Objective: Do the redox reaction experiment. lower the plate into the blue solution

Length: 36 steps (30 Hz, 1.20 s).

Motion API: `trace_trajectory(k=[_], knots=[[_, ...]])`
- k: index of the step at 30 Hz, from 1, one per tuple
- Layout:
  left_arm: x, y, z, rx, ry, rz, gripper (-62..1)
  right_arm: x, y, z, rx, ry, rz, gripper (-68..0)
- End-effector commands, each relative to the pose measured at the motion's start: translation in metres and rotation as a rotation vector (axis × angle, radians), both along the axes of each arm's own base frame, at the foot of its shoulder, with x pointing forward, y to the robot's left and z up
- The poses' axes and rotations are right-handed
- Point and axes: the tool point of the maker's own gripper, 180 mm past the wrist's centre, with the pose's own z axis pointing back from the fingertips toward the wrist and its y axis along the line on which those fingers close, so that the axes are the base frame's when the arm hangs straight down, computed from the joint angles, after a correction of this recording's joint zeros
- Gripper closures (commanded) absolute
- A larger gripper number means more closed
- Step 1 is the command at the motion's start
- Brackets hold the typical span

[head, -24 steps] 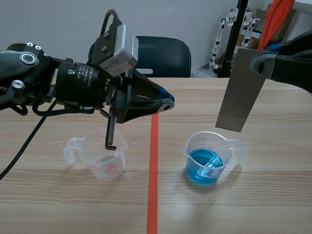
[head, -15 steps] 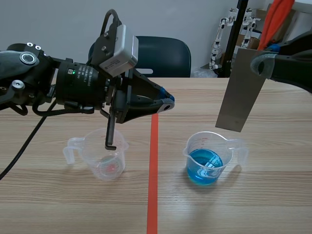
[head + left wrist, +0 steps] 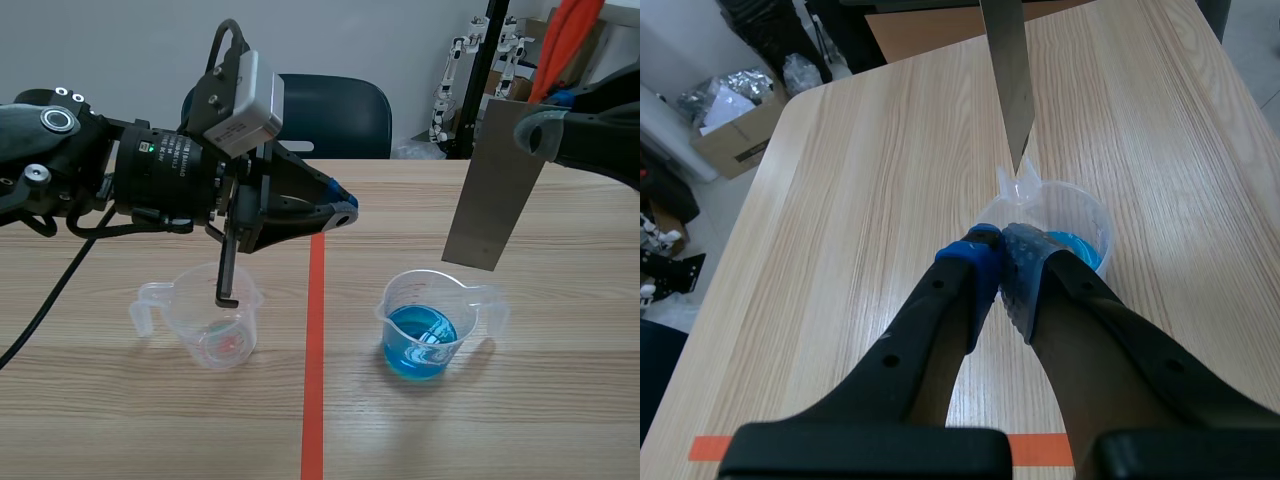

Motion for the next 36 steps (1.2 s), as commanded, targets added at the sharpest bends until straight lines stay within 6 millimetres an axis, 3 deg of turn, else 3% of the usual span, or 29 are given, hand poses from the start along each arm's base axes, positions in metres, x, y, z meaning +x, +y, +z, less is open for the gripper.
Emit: trace_trajectory(k=[1, 9, 16, 25, 36], knots=[[0.002, -0.003, 0.010, -0.035, -0.004, -0.004, -1.7, 0.002, -0.001, 0.013, 0.024, -0.023, 0.000, -0.6], [0.001, 0.000, 0.006, -0.028, 0.005, 0.001, -1.7, 0.003, -0.001, 0.014, 0.029, -0.022, -0.001, -0.6], [-0.008, 0.025, 0.000, -0.052, 0.046, 0.014, -1.7, 0.002, -0.001, 0.013, 0.037, -0.015, -0.001, -0.6], [-0.025, 0.091, -0.019, -0.008, 0.126, 0.077, -1.7, 0.000, 0.004, 0.008, 0.043, -0.003, 0.004, -0.6], [-0.058, 0.183, -0.019, -0.069, 0.255, 0.235, -1.7, -0.003, 0.014, -0.005, 0.045, 0.024, 0.020, -0.6]])
